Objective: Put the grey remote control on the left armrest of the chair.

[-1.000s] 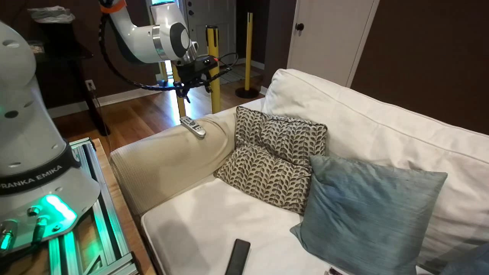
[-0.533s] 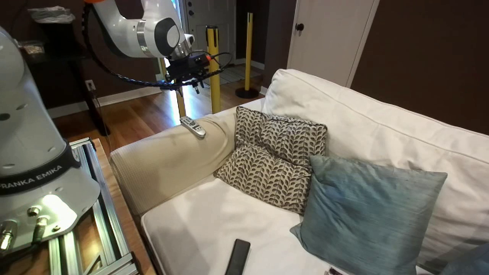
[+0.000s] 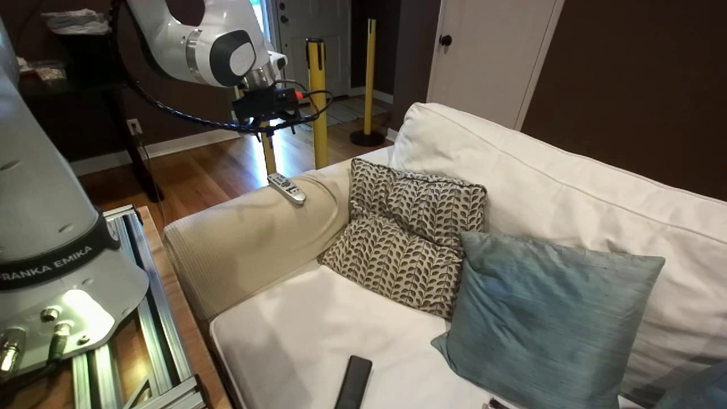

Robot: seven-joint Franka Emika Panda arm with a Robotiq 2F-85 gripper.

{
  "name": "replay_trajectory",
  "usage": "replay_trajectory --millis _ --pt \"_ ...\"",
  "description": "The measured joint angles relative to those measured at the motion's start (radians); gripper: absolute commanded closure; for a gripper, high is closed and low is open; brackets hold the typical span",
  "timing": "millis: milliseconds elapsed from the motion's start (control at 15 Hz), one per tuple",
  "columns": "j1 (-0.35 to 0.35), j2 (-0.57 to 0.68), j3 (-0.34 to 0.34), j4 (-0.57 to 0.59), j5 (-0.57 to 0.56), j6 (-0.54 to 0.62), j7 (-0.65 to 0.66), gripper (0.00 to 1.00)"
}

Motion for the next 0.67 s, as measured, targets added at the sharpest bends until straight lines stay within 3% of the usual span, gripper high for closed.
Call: replay_trajectory --millis 267,667 --pt "-0.126 0.000 0.116 -0.002 0.042 -0.001 -0.004 0.00" --pt "-0.151 0.000 0.137 -0.003 0.045 -0.001 -0.005 0.00"
